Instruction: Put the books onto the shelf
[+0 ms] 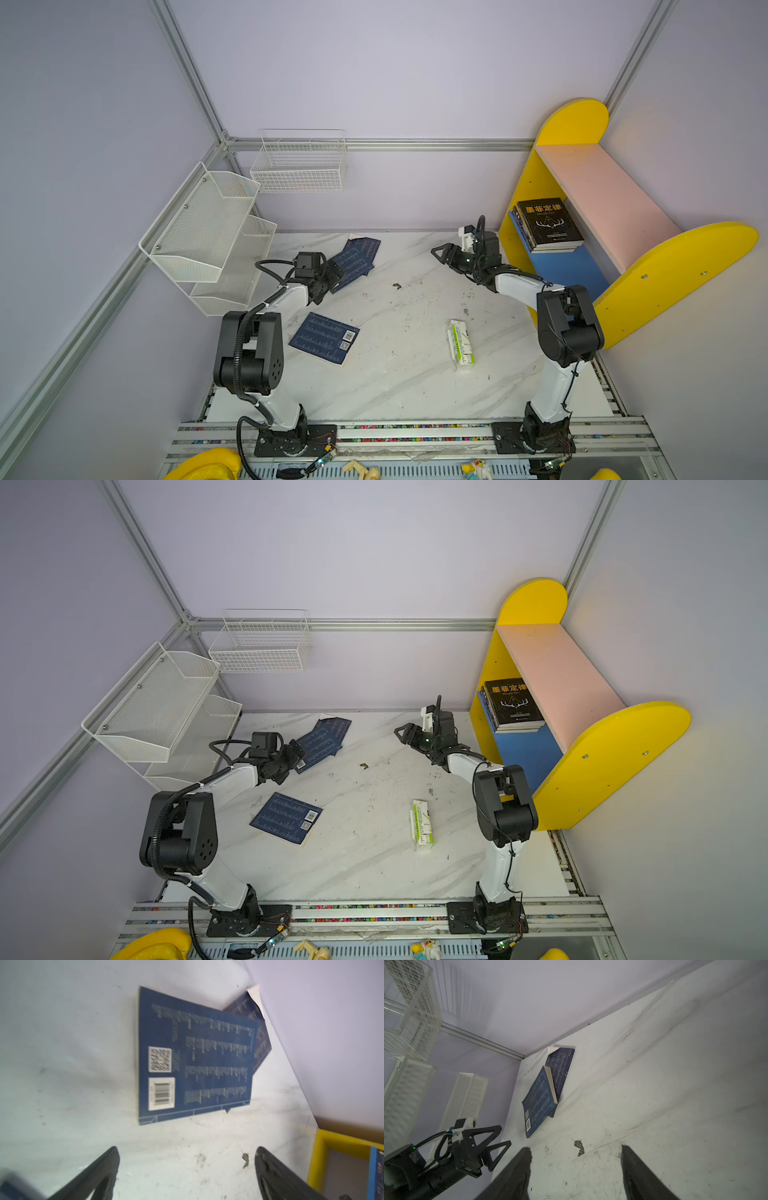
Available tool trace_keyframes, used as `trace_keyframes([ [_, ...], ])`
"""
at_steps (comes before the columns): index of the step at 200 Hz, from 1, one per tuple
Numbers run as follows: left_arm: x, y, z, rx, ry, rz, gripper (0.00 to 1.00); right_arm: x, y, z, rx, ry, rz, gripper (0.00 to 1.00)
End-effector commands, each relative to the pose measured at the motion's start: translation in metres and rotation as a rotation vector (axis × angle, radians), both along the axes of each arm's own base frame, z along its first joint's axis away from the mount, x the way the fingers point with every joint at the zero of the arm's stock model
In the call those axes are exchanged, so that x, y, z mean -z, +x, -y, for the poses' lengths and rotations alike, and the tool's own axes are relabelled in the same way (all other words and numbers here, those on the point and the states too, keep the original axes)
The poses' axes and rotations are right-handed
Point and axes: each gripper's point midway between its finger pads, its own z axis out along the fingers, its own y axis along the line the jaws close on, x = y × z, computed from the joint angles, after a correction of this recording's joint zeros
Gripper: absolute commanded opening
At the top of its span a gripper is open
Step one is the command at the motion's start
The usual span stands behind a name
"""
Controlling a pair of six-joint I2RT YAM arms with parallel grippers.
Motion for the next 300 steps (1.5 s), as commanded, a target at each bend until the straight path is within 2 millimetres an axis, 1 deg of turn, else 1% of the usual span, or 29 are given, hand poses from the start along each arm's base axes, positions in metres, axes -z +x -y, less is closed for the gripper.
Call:
trace_keyframes([
  [1, -0.007, 0.020, -0.020, -0.015, 0.106, 0.022, 1.00, 0.013, 0.011, -0.018, -0.019, -0.106, 0.035, 0.75],
  [13, -0.002, 0.033, -0.024, -0.013, 0.109, 0.020, 1.00, 0.027, 0.011, -0.025, -0.043, -0.158, 0.013, 0.78],
  [27, 0.003, 0.047, -0.028, -0.016, 0.099, 0.010, 1.00, 0.034, 0.007, -0.028, -0.057, -0.202, 0.006, 0.79],
  [41, 0.009, 0.059, -0.032, -0.017, 0.091, 0.004, 1.00, 0.038, 0.003, -0.025, -0.054, -0.226, 0.004, 0.80],
  [55, 0.012, 0.070, -0.034, -0.008, 0.101, 0.009, 1.00, 0.042, -0.002, -0.019, -0.038, -0.246, 0.000, 0.80],
  [68, 0.012, 0.083, -0.029, 0.045, 0.115, 0.034, 1.00, 0.044, -0.007, -0.015, -0.030, -0.258, -0.004, 0.80],
  [72, 0.015, 0.087, -0.026, 0.071, 0.112, 0.036, 1.00, 0.044, -0.008, -0.014, -0.027, -0.258, -0.004, 0.80],
  [91, 0.022, 0.104, -0.002, 0.200, 0.095, 0.053, 1.00, 0.048, -0.013, -0.007, -0.009, -0.286, -0.012, 0.80],
  [99, 0.022, 0.110, 0.010, 0.250, 0.094, 0.066, 0.99, 0.050, -0.014, -0.005, -0.001, -0.295, -0.015, 0.80],
  [115, 0.025, 0.120, 0.037, 0.350, 0.102, 0.082, 1.00, 0.053, -0.013, -0.002, 0.012, -0.307, -0.019, 0.81],
  [129, 0.026, 0.128, 0.062, 0.435, 0.126, 0.092, 1.00, 0.057, -0.007, 0.000, 0.019, -0.301, -0.029, 0.80],
  [149, 0.030, 0.131, 0.101, 0.559, 0.168, 0.089, 1.00, 0.062, 0.007, 0.003, 0.039, -0.286, -0.045, 0.80],
  [167, 0.034, 0.129, 0.129, 0.636, 0.183, 0.081, 1.00, 0.067, 0.025, 0.002, 0.042, -0.258, -0.046, 0.80],
  [191, 0.034, 0.122, 0.162, 0.691, 0.130, 0.087, 1.00, 0.073, 0.046, -0.015, 0.013, -0.198, -0.060, 0.79],
  [205, 0.032, 0.113, 0.186, 0.741, 0.109, 0.093, 1.00, 0.075, 0.053, -0.026, -0.010, -0.150, -0.069, 0.78],
  [215, 0.030, 0.106, 0.200, 0.768, 0.114, 0.096, 1.00, 0.079, 0.054, -0.031, -0.014, -0.123, -0.082, 0.77],
  [229, 0.030, 0.097, 0.213, 0.781, 0.115, 0.095, 1.00, 0.086, 0.054, -0.028, 0.002, -0.122, -0.094, 0.77],
  [239, 0.031, 0.092, 0.218, 0.784, 0.094, 0.091, 1.00, 0.091, 0.052, -0.027, 0.004, -0.125, -0.105, 0.77],
  [254, 0.034, 0.086, 0.215, 0.763, 0.089, 0.071, 1.00, 0.092, 0.051, -0.023, 0.019, -0.147, -0.105, 0.77],
  [272, 0.033, 0.084, 0.201, 0.717, 0.128, 0.058, 1.00, 0.092, 0.057, -0.016, 0.041, -0.181, -0.085, 0.77],
  [283, 0.031, 0.084, 0.193, 0.692, 0.137, 0.053, 1.00, 0.089, 0.065, -0.012, 0.059, -0.194, -0.055, 0.78],
  [300, 0.031, 0.087, 0.179, 0.636, 0.140, 0.037, 1.00, 0.094, 0.079, -0.007, 0.103, -0.216, -0.039, 0.79],
])
